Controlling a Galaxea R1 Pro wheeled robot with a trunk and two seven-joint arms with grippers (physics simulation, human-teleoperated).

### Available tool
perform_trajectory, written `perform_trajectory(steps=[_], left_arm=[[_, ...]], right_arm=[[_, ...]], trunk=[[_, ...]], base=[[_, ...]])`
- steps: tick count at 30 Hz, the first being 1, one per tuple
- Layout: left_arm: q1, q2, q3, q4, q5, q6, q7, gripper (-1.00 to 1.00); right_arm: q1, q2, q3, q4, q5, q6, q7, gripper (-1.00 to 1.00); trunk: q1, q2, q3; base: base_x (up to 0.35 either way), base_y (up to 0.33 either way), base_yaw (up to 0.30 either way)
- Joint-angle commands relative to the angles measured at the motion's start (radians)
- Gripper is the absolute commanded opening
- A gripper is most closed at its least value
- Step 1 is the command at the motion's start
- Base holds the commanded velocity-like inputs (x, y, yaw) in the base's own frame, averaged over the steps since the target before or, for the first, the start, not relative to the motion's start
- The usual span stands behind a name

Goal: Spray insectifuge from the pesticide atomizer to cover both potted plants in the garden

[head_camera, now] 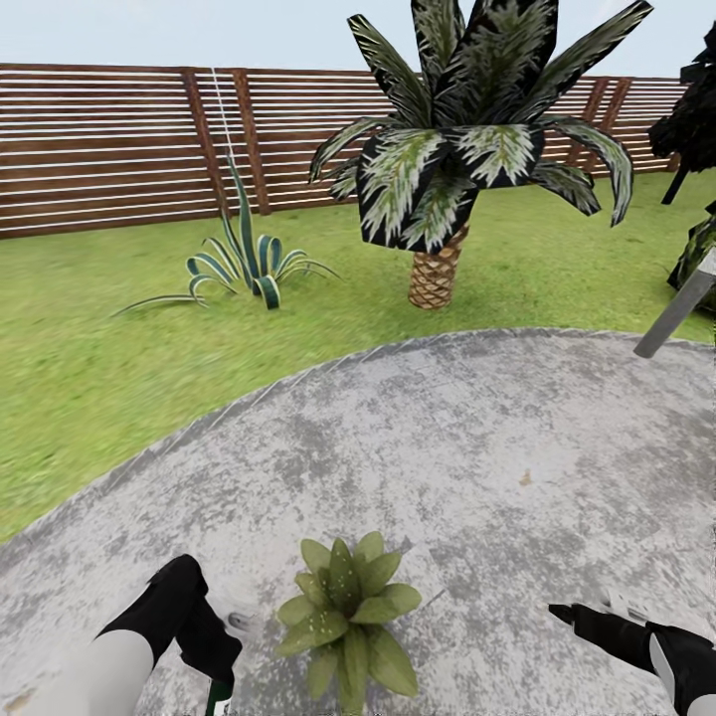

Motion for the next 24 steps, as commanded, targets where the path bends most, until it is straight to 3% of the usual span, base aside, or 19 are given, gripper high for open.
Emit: perform_trajectory(steps=[1,5,11,19,24], left_arm=[[-0.001,-0.003,0.006,-0.002,-0.010,0.007,-0.009,-1.00],[-0.001,-0.019,0.005,-0.002,-0.010,0.007,-0.009,-1.00],[-0.001,-0.022,0.005,-0.003,-0.010,0.007,-0.009,-1.00],[-0.001,-0.027,0.007,-0.003,-0.010,0.008,-0.009,-1.00],[-0.001,-0.027,0.008,-0.003,-0.010,0.008,-0.009,-1.00]], right_arm=[[-0.001,0.001,-0.008,-0.001,0.009,0.004,0.008,1.00],[-0.001,0.000,-0.008,-0.001,0.010,0.004,0.008,1.00],[-0.001,0.000,-0.008,0.000,0.011,0.003,0.007,1.00],[-0.001,0.001,-0.008,0.000,0.011,0.003,0.006,1.00],[-0.001,0.000,-0.008,0.000,0.011,0.003,0.007,1.00]], trunk=[[0.000,0.000,-0.001],[0.000,0.000,-0.001],[0.000,0.000,-0.003],[0.000,0.000,-0.006],[0.000,0.000,-0.007]], base=[[-0.119,-0.231,0.003],[-0.066,-0.120,0.035],[-0.011,-0.033,0.207],[-0.070,-0.276,0.230],[-0.055,-0.317,0.054]])
